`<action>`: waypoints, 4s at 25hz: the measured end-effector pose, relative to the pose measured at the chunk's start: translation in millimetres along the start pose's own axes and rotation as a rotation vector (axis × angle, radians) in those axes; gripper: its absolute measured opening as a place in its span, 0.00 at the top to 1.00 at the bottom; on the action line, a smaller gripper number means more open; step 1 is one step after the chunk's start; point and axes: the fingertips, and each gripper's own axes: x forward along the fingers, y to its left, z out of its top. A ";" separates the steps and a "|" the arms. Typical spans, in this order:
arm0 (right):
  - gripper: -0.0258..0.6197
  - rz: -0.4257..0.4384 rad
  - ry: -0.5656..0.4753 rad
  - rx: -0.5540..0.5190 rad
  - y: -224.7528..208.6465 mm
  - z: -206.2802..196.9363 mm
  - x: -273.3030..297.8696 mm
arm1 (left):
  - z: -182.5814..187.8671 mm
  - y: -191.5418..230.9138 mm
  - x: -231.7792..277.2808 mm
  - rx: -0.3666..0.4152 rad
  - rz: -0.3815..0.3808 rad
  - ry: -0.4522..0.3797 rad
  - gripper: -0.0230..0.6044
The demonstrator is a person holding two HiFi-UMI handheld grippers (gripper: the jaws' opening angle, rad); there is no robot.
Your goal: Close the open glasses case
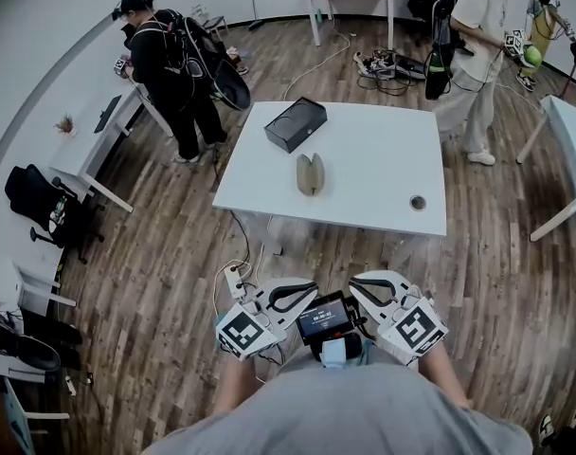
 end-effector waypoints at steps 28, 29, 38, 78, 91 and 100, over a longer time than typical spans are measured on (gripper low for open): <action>0.90 -0.040 0.102 -0.036 -108.0 35.3 188.0 | -27.9 246.7 -33.9 -0.027 0.001 -0.065 0.92; 0.90 -0.049 0.112 -0.024 -111.4 31.6 187.6 | -28.9 247.1 -31.0 -0.034 -0.006 -0.069 0.92; 0.90 -0.068 0.146 0.039 -147.2 16.9 202.0 | -40.7 267.3 -20.5 -0.099 0.037 -0.098 0.92; 0.78 -0.438 0.373 0.677 -266.1 -195.2 292.9 | -168.9 425.0 199.4 0.259 -0.407 0.450 0.73; 0.78 -0.416 0.477 0.751 -263.8 -224.7 305.8 | -244.6 423.6 235.6 0.666 -0.546 0.734 0.74; 0.78 -0.393 0.527 0.780 -265.3 -229.5 309.1 | -259.7 419.0 250.8 0.897 -0.623 0.801 0.75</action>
